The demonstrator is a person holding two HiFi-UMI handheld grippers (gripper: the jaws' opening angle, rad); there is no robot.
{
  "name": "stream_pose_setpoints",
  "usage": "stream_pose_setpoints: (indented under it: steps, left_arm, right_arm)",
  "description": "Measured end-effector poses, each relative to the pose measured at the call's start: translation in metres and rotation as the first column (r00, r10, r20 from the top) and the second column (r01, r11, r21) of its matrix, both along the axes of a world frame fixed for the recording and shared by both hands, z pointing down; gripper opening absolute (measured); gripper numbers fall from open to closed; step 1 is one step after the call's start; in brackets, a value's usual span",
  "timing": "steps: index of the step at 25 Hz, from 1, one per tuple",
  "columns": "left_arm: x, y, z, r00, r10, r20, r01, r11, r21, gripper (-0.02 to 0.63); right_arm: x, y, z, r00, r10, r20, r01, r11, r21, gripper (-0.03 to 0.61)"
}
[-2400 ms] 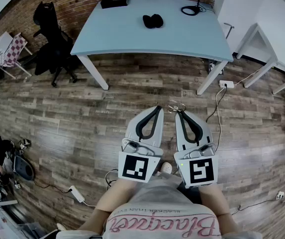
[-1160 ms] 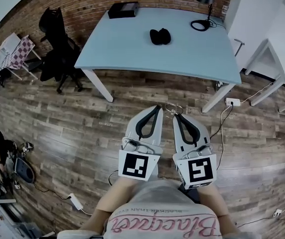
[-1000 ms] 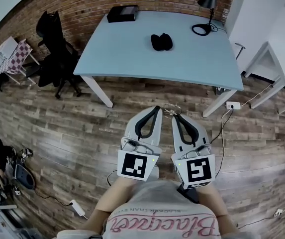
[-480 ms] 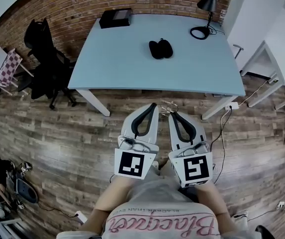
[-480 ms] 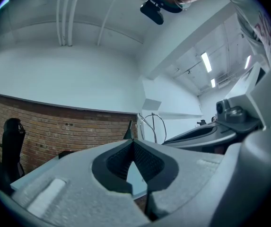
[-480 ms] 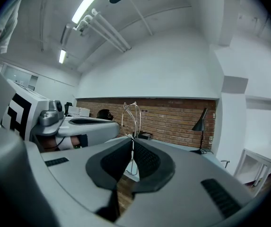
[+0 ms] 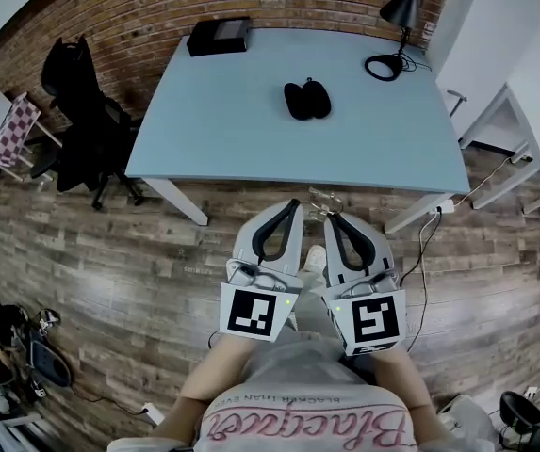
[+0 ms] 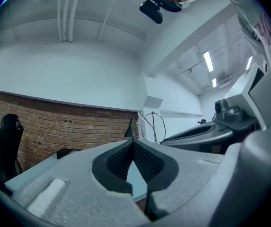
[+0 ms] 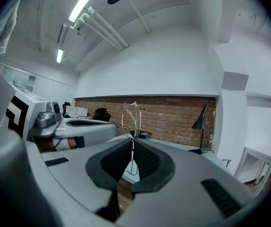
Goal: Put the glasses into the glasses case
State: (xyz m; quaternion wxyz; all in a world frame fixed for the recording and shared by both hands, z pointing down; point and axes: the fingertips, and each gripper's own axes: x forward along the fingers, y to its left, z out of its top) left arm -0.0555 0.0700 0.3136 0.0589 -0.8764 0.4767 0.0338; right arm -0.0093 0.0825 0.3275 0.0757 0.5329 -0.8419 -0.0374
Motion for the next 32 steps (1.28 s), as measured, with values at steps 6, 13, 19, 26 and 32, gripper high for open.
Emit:
stream_pose_setpoints:
  steps: [6,13,19,26,32]
  left_arm:
    - [0.009,-0.037,0.000,1.000,0.004,-0.004,-0.004,1.000,-0.005,0.005]
    - [0.021,-0.088,0.004,1.000,-0.003,0.008,0.003,1.000,-0.016,0.005]
    - [0.027,-0.147,0.006,1.000,-0.025,0.016,0.025,0.999,-0.029,0.005]
    - [0.044,-0.227,-0.003,0.998,-0.059,0.020,0.059,0.998,-0.038,0.005]
    - [0.058,-0.287,-0.002,0.997,-0.078,0.023,0.079,0.995,-0.059,0.005]
  right_arm:
    - [0.010,-0.034,0.003,1.000,0.011,0.002,-0.011,1.000,-0.012,0.021]
    - [0.027,-0.088,0.004,1.000,0.005,-0.001,-0.005,1.000,-0.012,0.021]
    - [0.031,-0.151,0.000,1.000,-0.025,0.014,0.025,1.000,-0.010,0.021]
    - [0.047,-0.230,-0.004,0.998,-0.060,0.009,0.060,0.998,-0.032,0.021]
    - [0.062,-0.290,-0.004,0.997,-0.074,0.007,0.074,0.996,-0.055,0.021]
